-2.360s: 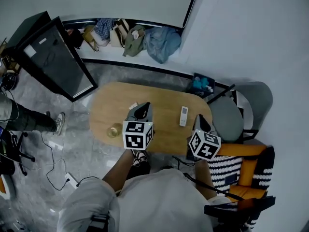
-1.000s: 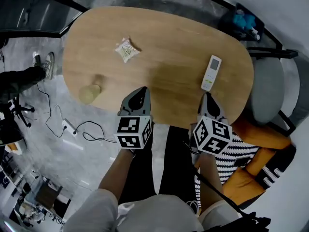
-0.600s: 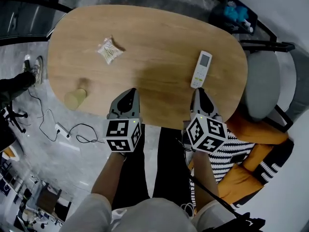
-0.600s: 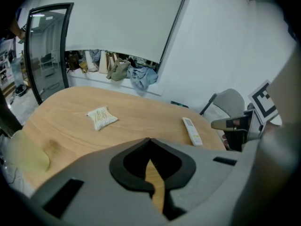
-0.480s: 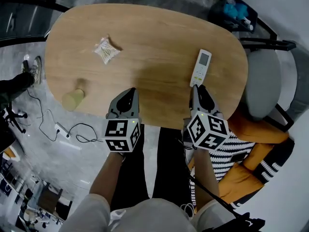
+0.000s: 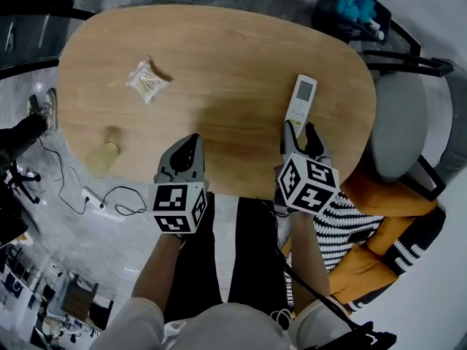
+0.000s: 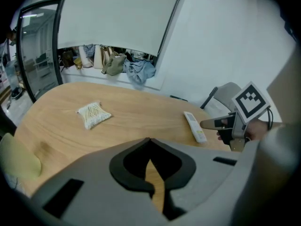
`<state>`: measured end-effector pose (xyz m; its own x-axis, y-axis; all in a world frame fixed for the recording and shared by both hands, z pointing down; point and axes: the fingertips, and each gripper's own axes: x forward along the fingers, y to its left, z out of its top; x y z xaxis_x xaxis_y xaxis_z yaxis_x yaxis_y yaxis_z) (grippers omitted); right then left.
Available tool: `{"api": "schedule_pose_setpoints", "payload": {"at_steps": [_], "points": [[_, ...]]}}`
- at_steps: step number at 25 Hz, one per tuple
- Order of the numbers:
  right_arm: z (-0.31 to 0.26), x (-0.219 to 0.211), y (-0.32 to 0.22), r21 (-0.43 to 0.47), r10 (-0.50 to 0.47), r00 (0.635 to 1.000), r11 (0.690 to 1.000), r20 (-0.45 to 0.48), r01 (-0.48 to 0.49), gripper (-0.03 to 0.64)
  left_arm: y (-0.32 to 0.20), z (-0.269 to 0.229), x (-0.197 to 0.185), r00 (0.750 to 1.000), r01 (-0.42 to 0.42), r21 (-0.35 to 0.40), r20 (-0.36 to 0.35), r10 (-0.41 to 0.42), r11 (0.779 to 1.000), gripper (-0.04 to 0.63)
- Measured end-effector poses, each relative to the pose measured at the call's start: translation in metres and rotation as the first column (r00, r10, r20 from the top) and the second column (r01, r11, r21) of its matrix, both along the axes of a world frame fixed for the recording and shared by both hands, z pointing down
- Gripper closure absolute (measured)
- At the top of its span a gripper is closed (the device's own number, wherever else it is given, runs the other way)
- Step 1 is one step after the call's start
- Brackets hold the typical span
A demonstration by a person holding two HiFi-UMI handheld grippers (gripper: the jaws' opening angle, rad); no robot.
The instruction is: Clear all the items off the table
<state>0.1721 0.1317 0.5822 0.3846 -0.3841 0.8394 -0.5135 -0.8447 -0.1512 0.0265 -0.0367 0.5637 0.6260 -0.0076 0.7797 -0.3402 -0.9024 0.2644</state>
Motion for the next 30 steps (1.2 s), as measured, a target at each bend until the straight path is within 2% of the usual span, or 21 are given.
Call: {"api": "schedule_pose_setpoints", "payload": {"at_steps": [5,10,14,18,30], "points": [[0.032,0.006,-0.001,-0.09,0.007,1.0,0.996,0.009,-0.007,0.341,-0.006,0.007,-0.001,1.0,-0.01,0.0,0.02,0.01,1.0,0.592],[0.049,0.016,0.002,-0.134,0.03,0.999,0.991,0.04,-0.024,0.325,-0.007,0.013,0.0,0.999,-0.015,0.006,0.041,0.015,1.0,0.592],[0.058,0.018,0.003,-0.149,0.057,0.996,0.988,0.072,-0.045,0.325,-0.012,0.016,0.002,0.999,-0.015,0.004,0.043,0.015,1.0,0.592],[0.061,0.018,0.001,-0.155,0.08,0.995,0.985,0.066,-0.069,0.325,-0.018,0.017,0.008,0.999,-0.018,0.006,0.036,0.017,1.0,0.592],[0.062,0.018,-0.001,-0.161,0.088,0.991,0.984,0.102,-0.071,0.344,-0.015,0.021,0.017,0.999,-0.029,0.009,0.023,0.029,1.0,0.594]]}}
